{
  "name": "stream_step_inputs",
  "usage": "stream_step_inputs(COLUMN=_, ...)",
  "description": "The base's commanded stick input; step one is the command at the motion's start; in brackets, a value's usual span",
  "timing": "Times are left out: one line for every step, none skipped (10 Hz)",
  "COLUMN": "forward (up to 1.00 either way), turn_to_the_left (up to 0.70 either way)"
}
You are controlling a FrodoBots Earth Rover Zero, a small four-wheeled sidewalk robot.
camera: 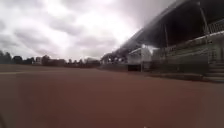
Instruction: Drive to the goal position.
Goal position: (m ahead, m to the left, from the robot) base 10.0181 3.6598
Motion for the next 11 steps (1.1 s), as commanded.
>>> stream_step_inputs(forward=0.70, turn_to_the_left=0.00)
stream_step_inputs(forward=0.70, turn_to_the_left=0.00)
stream_step_inputs(forward=0.70, turn_to_the_left=0.00)
stream_step_inputs(forward=0.70, turn_to_the_left=0.00)
stream_step_inputs(forward=0.70, turn_to_the_left=0.00)
stream_step_inputs(forward=0.70, turn_to_the_left=0.00)
stream_step_inputs(forward=0.70, turn_to_the_left=0.00)
stream_step_inputs(forward=0.70, turn_to_the_left=0.00)
stream_step_inputs(forward=0.70, turn_to_the_left=0.00)
stream_step_inputs(forward=0.70, turn_to_the_left=0.00)
stream_step_inputs(forward=0.70, turn_to_the_left=0.00)
